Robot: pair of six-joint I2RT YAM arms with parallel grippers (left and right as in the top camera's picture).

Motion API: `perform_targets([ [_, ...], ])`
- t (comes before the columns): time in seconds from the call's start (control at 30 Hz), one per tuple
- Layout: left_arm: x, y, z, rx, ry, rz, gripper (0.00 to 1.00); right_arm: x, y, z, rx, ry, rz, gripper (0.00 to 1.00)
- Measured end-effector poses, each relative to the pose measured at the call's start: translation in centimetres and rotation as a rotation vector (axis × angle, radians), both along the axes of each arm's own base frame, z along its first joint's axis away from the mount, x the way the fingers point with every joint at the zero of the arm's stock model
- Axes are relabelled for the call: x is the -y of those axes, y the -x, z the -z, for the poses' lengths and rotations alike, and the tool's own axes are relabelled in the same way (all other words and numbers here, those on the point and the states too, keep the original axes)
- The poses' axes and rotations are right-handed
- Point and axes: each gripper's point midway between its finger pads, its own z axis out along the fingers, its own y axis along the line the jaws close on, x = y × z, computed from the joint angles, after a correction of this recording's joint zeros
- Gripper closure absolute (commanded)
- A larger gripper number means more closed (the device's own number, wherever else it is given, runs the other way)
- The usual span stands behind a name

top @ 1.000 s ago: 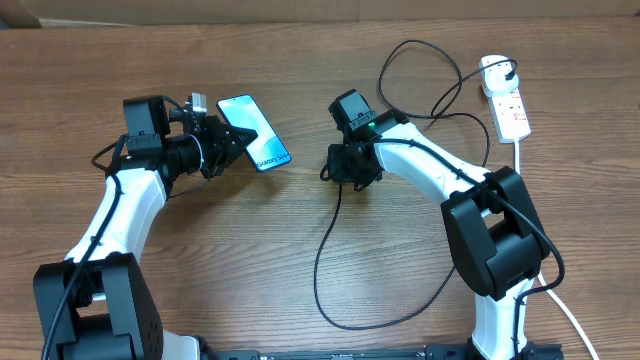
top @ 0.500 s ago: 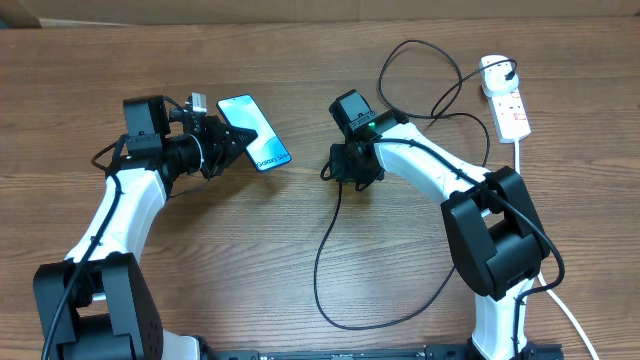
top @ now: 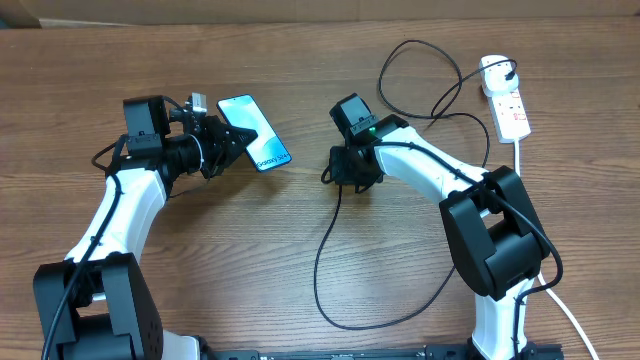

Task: Plug charger to phone and switch on socket
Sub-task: 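Close the right gripper on the USB-C plug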

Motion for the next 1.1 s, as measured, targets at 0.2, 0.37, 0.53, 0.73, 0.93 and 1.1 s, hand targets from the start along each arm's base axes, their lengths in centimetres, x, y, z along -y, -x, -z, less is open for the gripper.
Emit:
perform_targets([
  [0.2,0.0,0.0,0.0,0.0,0.0,0.0,0.96,0.1,0.0,0.1,0.002,0.005,0.001,0.8],
  [0.37,0.0,0.0,0.0,0.0,0.0,0.0,0.96,0.4,-0.3,0.2,0.014,0.021,0.006,0.8],
  [0.53,0.0,0.0,0.0,0.0,0.0,0.0,0.96,0.3,-0.3,0.2,0.016,0.023,0.005,0.8],
  [0.73,0.0,0.0,0.0,0.0,0.0,0.0,0.96,-0.2,-0.1,0.3,0.026,0.033,0.001,0.83],
  [0.93,0.0,0.0,0.0,0.0,0.0,0.0,0.96,-0.7,0.2,0.3,0.032,0.045,-0.001,0.85],
  [1.1,0.0,0.0,0.0,0.0,0.0,0.0,0.96,-0.6,0.2,0.4,0.032,0.05,0.001,0.85],
])
